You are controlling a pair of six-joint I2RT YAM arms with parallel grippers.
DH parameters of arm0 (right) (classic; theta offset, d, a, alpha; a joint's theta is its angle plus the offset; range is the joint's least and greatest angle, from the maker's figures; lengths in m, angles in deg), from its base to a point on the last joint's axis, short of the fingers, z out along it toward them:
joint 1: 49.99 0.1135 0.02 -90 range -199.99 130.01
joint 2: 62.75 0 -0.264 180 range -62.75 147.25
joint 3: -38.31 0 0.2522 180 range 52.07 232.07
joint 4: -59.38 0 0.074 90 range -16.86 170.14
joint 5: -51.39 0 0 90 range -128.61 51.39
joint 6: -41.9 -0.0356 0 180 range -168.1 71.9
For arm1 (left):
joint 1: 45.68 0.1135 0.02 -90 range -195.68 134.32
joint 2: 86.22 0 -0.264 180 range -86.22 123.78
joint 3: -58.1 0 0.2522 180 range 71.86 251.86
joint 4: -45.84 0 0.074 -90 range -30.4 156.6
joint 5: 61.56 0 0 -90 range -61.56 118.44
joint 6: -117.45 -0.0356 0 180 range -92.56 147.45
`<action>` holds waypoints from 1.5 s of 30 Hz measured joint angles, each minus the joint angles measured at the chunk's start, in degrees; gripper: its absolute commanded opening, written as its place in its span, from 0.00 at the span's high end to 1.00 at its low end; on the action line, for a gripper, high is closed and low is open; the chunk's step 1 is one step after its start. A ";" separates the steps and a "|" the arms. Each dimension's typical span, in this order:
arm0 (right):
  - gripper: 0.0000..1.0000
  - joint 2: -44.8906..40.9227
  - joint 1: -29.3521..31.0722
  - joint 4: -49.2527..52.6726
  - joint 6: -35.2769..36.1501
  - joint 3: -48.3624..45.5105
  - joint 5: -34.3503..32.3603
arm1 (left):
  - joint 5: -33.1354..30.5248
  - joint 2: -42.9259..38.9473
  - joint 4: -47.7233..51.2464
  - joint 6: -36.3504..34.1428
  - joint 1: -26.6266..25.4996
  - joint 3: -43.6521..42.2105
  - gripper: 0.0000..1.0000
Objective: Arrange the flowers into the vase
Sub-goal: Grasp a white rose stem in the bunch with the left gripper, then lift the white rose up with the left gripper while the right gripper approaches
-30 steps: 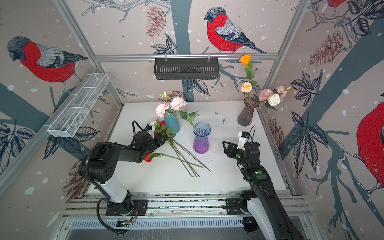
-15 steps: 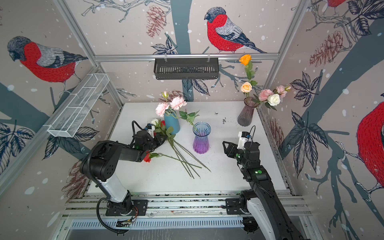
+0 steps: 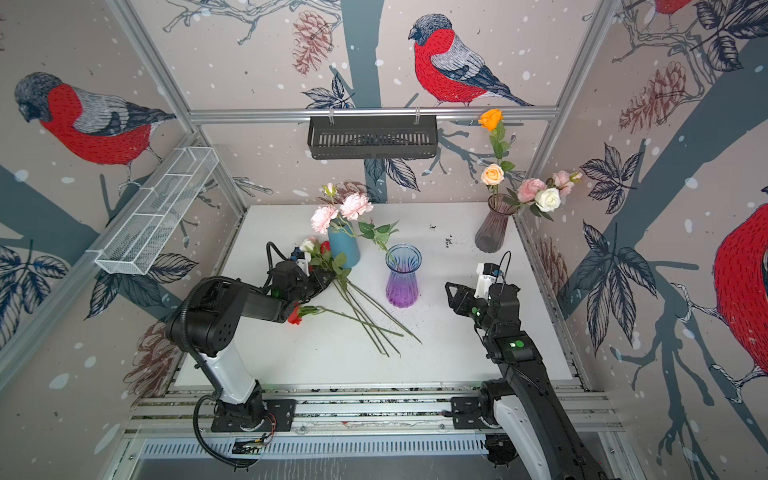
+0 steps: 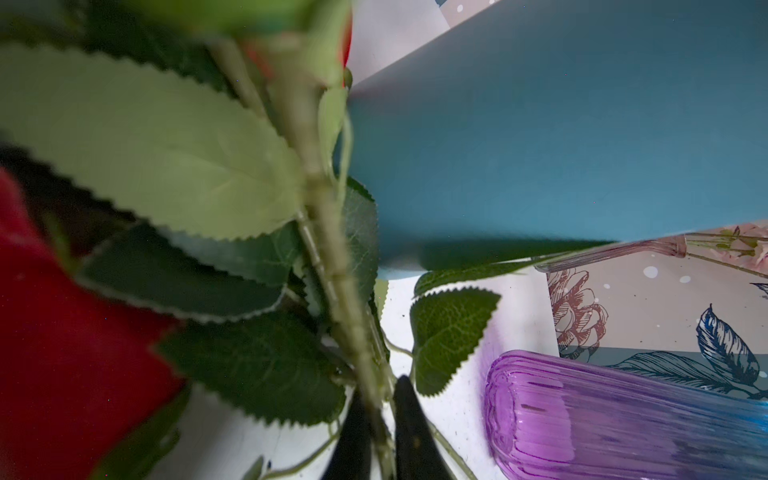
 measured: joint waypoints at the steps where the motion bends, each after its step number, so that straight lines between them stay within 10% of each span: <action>1: 0.45 -0.04 0.00 0.00 0.02 0.00 0.00 | 0.02 -0.50 0.00 0.00 0.00 -0.11 0.98; 14: 0.45 -2.38 -0.04 1.18 1.03 2.03 0.02 | -1.51 -20.24 9.53 -3.48 3.61 -1.51 1.00; 26: 0.51 -6.45 0.59 0.79 4.52 9.53 3.69 | -7.21 -48.76 33.07 -21.03 3.56 16.65 1.00; 45: 0.55 -5.09 25.05 -1.68 16.52 20.09 9.99 | 21.42 -55.19 29.64 -25.18 -4.57 25.40 1.00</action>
